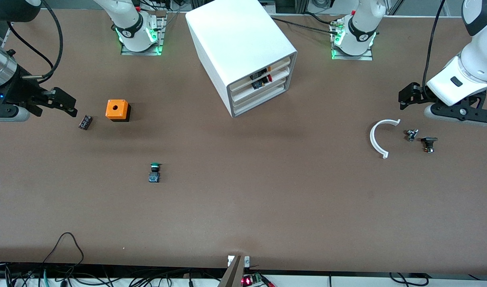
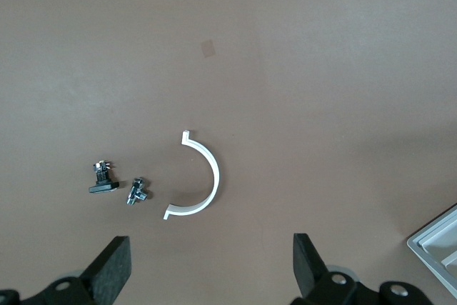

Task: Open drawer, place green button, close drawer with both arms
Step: 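Move the right gripper to the green button while the left gripper nears the cabinet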

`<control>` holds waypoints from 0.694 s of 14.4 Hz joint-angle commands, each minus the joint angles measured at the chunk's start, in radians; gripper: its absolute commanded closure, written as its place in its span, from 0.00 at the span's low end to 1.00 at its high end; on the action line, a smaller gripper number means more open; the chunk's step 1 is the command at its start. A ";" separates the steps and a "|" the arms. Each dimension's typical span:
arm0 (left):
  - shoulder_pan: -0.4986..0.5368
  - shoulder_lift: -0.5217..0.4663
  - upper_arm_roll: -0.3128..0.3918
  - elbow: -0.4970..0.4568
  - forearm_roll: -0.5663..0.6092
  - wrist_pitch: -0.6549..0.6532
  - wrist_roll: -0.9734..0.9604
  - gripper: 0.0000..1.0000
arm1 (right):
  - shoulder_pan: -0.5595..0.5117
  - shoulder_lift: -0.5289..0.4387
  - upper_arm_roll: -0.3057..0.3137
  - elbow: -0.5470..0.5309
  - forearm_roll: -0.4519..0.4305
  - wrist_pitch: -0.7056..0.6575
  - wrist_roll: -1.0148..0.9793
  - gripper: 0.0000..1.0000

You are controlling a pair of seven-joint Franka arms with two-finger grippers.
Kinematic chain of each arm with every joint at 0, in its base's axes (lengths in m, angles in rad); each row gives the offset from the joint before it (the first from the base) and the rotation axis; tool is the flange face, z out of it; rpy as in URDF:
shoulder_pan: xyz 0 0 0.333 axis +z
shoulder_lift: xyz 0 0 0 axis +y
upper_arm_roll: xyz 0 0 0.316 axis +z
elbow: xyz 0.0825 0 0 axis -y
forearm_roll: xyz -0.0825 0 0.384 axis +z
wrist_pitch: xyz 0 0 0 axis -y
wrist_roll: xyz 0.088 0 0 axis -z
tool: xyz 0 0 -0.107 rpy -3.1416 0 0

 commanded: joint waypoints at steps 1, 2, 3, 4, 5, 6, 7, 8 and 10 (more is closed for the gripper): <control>0.003 0.005 -0.001 0.028 -0.031 -0.024 0.022 0.00 | 0.000 0.013 0.002 0.031 0.001 -0.025 0.007 0.00; 0.003 0.005 -0.001 0.028 -0.031 -0.026 0.022 0.00 | -0.001 0.013 0.002 0.040 -0.002 -0.016 0.011 0.00; 0.003 0.005 -0.001 0.028 -0.031 -0.033 0.022 0.00 | -0.001 0.027 0.002 0.062 -0.001 -0.010 0.012 0.00; 0.003 0.005 -0.001 0.029 -0.031 -0.036 0.022 0.00 | 0.002 0.036 0.002 0.074 0.002 -0.012 0.012 0.00; 0.003 0.005 -0.001 0.029 -0.031 -0.036 0.022 0.00 | 0.013 0.039 0.007 0.068 0.001 -0.010 0.020 0.00; 0.003 0.005 -0.001 0.029 -0.031 -0.038 0.022 0.00 | 0.028 0.051 0.007 0.070 0.010 -0.009 0.023 0.00; 0.003 0.005 -0.001 0.029 -0.031 -0.038 0.022 0.00 | 0.036 0.059 0.007 0.070 0.024 -0.003 0.023 0.00; 0.003 0.005 -0.001 0.029 -0.031 -0.039 0.022 0.00 | 0.042 0.065 0.007 0.067 0.038 0.017 0.023 0.00; 0.003 0.005 -0.001 0.028 -0.031 -0.039 0.022 0.00 | 0.051 0.091 0.007 0.065 0.039 0.024 0.021 0.00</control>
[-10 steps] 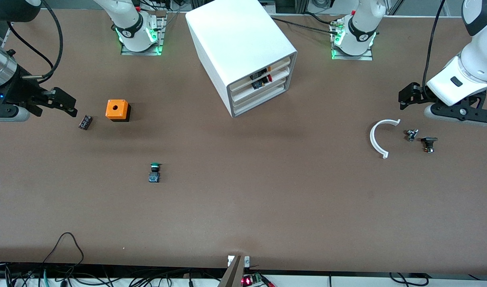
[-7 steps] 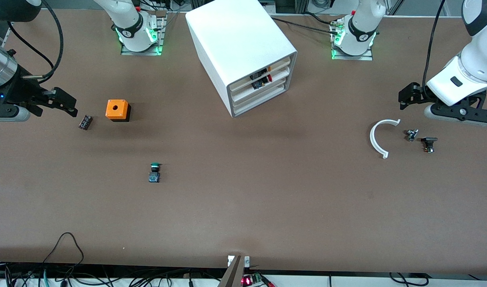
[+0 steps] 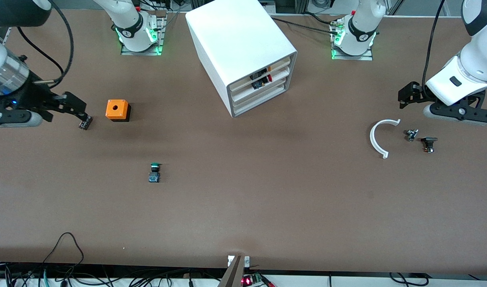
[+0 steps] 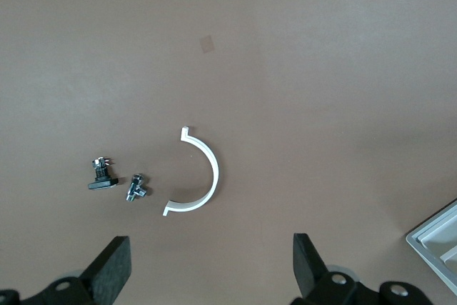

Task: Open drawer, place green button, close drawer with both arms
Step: 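Move the right gripper to the green button while the left gripper nears the cabinet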

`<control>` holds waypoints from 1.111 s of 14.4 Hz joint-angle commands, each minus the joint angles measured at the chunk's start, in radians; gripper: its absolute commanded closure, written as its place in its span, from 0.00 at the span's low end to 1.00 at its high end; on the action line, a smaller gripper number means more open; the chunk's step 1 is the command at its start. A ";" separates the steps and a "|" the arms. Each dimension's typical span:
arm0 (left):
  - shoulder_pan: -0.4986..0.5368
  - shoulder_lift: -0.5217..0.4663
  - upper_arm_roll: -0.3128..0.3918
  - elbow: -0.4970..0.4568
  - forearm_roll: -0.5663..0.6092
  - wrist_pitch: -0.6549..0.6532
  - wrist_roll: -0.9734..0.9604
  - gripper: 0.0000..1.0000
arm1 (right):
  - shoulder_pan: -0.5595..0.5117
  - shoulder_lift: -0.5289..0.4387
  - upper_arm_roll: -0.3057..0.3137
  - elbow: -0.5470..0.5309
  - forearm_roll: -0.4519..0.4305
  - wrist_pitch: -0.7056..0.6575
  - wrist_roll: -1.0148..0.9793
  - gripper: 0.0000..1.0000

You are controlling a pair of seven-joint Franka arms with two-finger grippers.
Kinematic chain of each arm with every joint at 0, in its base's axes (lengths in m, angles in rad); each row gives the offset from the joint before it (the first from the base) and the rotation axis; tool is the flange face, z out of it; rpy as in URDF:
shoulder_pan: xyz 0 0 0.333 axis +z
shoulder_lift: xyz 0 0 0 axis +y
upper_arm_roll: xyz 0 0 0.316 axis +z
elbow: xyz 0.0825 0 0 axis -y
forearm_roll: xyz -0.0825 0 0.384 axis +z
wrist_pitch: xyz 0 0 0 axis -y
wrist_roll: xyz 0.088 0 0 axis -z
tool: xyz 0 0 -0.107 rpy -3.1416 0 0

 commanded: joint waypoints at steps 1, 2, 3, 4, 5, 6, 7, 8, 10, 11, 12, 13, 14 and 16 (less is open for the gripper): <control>0.003 0.005 0.000 0.027 -0.033 -0.029 0.022 0.00 | 0.012 0.055 -0.002 0.030 0.019 0.004 0.009 0.00; 0.003 0.005 0.000 0.028 -0.037 -0.032 0.022 0.00 | 0.015 0.075 -0.002 0.030 0.021 0.009 0.008 0.00; 0.003 0.005 0.000 0.028 -0.048 -0.032 0.021 0.00 | 0.015 0.089 -0.002 0.030 0.021 0.018 0.008 0.00; 0.003 0.005 0.000 0.027 -0.065 -0.039 0.021 0.00 | 0.015 0.092 -0.002 0.022 0.023 0.030 0.009 0.00; 0.008 0.007 0.002 0.027 -0.097 -0.052 0.021 0.00 | 0.018 0.097 -0.002 0.012 0.021 0.038 0.009 0.00; 0.011 0.008 0.008 0.025 -0.153 -0.078 0.021 0.00 | 0.027 0.110 -0.002 0.010 0.021 0.036 0.009 0.00; 0.015 0.010 0.011 0.025 -0.195 -0.106 0.021 0.00 | 0.037 0.133 -0.002 0.010 0.021 0.036 0.009 0.00; 0.018 0.011 0.011 0.025 -0.220 -0.130 0.021 0.00 | 0.049 0.155 -0.002 0.012 0.021 0.039 0.011 0.00; 0.018 0.016 0.011 0.024 -0.299 -0.173 0.022 0.00 | 0.066 0.195 -0.002 0.012 0.021 0.067 0.011 0.00; 0.020 0.027 0.012 0.024 -0.353 -0.193 0.022 0.00 | 0.069 0.210 -0.002 0.012 0.021 0.075 0.011 0.00; 0.022 0.041 0.012 0.025 -0.397 -0.206 0.022 0.00 | 0.069 0.222 -0.002 0.015 0.020 0.079 0.011 0.00; 0.025 0.053 0.012 0.024 -0.443 -0.207 0.022 0.00 | 0.069 0.238 -0.002 0.015 0.021 0.096 0.011 0.00; 0.026 0.071 0.012 0.024 -0.488 -0.207 0.024 0.00 | 0.076 0.255 -0.002 0.015 0.021 0.110 0.021 0.00; 0.043 0.103 0.012 0.019 -0.591 -0.209 0.024 0.00 | 0.104 0.300 -0.002 0.015 0.010 0.154 0.116 0.00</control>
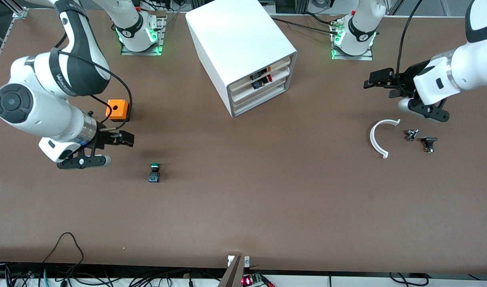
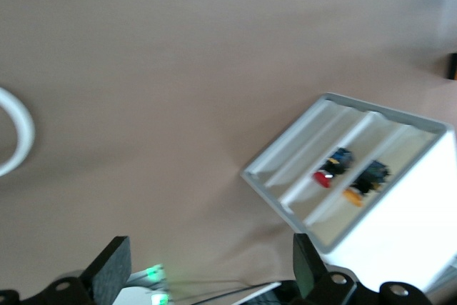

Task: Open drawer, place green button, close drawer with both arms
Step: 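Move the right gripper to the green button while the left gripper nears the cabinet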

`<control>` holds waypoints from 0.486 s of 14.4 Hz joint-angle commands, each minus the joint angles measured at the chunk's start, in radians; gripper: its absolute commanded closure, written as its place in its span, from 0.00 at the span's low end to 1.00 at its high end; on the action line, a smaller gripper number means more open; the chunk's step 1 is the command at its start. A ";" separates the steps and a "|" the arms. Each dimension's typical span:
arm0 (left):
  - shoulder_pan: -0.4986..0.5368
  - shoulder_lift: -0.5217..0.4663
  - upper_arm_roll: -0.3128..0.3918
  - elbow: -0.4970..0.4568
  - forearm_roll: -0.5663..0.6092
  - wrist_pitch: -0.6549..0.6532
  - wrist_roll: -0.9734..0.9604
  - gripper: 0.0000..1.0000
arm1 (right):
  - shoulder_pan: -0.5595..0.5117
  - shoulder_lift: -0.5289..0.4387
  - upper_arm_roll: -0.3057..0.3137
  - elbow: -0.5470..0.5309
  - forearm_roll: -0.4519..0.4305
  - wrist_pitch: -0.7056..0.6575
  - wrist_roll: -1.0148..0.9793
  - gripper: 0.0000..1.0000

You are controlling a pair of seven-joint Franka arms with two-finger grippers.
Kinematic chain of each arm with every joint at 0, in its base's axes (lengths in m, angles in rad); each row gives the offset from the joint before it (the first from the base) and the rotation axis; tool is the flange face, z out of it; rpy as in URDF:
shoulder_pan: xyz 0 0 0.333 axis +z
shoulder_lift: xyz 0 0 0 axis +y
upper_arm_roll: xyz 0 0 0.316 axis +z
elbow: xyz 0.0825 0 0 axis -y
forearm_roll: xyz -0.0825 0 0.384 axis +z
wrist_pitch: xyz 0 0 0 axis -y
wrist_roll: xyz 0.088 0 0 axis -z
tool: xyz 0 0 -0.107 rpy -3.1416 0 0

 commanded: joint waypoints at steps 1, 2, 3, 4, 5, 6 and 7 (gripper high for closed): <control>0.029 0.070 0.002 0.017 -0.137 -0.032 0.024 0.00 | 0.036 0.071 -0.002 0.017 0.004 0.053 0.093 0.00; 0.041 0.094 0.002 0.014 -0.188 -0.065 0.030 0.00 | 0.041 0.099 -0.002 0.017 0.002 0.078 0.098 0.00; 0.055 0.128 0.002 0.012 -0.248 -0.100 0.053 0.00 | 0.041 0.123 -0.004 0.017 0.002 0.098 0.098 0.00; 0.057 0.153 0.002 0.012 -0.286 -0.113 0.102 0.00 | 0.038 0.146 -0.005 0.017 0.001 0.115 0.092 0.00; 0.058 0.177 0.002 0.012 -0.296 -0.111 0.176 0.00 | 0.035 0.169 -0.005 0.018 -0.005 0.133 0.083 0.00; 0.058 0.206 0.002 0.012 -0.302 -0.111 0.253 0.00 | 0.032 0.189 -0.005 0.020 -0.023 0.153 0.084 0.00; 0.058 0.228 0.002 0.009 -0.332 -0.111 0.316 0.00 | 0.033 0.208 -0.005 0.018 -0.045 0.176 0.083 0.00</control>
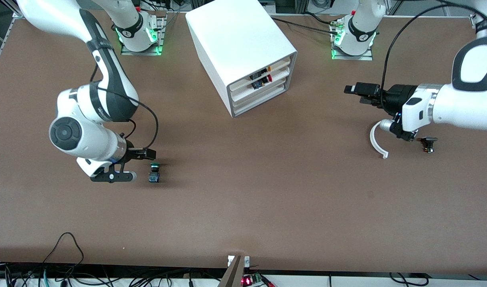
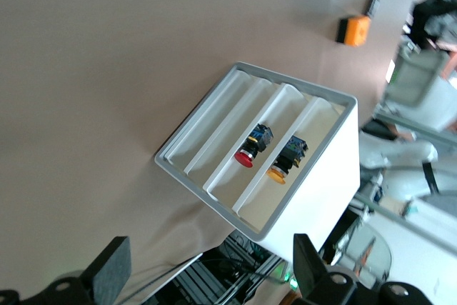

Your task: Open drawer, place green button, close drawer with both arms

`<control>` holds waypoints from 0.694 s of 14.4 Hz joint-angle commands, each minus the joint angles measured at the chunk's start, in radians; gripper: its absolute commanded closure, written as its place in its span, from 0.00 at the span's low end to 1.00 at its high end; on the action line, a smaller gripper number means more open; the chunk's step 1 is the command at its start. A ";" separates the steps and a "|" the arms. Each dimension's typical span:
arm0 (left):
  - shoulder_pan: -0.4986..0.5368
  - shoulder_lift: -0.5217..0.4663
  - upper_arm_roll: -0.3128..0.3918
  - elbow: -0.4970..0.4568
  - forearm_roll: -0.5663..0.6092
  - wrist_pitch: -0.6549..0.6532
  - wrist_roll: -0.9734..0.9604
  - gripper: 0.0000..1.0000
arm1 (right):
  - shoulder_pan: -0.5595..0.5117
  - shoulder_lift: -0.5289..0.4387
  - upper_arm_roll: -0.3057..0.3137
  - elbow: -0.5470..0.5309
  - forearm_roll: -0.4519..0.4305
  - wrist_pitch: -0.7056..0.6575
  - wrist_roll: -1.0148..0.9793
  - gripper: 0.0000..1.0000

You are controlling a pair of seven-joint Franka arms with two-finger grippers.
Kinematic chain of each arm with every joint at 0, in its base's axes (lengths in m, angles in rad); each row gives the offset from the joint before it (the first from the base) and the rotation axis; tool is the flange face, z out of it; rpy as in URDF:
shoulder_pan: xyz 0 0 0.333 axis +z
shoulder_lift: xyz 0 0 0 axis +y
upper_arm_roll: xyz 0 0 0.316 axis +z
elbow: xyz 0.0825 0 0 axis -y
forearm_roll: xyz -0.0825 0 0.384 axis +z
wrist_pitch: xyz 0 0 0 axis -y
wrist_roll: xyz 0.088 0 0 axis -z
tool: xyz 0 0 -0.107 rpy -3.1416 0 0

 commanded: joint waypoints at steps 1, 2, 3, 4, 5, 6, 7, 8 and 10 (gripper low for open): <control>0.006 0.074 0.001 0.012 -0.077 -0.020 0.158 0.00 | -0.005 0.054 0.000 0.020 -0.044 0.049 0.002 0.00; 0.010 0.111 0.001 0.012 -0.103 -0.020 0.173 0.00 | -0.003 0.071 0.000 0.020 -0.053 0.067 0.002 0.00; 0.010 0.143 -0.001 0.010 -0.144 -0.021 0.198 0.00 | -0.003 0.083 0.000 0.022 -0.063 0.085 0.002 0.00; 0.008 0.174 -0.010 -0.005 -0.173 -0.018 0.250 0.00 | -0.003 0.097 0.000 0.022 -0.076 0.104 0.000 0.00; -0.006 0.194 -0.010 -0.028 -0.196 -0.009 0.313 0.00 | -0.007 0.111 0.000 0.022 -0.087 0.121 -0.009 0.00; -0.009 0.199 -0.017 -0.065 -0.207 0.037 0.374 0.00 | -0.010 0.122 0.000 0.022 -0.086 0.135 -0.021 0.00; -0.009 0.194 -0.042 -0.120 -0.230 0.099 0.441 0.00 | -0.010 0.132 0.000 0.020 -0.086 0.151 -0.021 0.00; -0.004 0.194 -0.051 -0.173 -0.264 0.144 0.517 0.00 | -0.010 0.142 0.000 0.020 -0.086 0.164 -0.021 0.00; -0.010 0.193 -0.060 -0.290 -0.350 0.222 0.668 0.00 | -0.010 0.158 0.000 0.020 -0.086 0.187 -0.023 0.00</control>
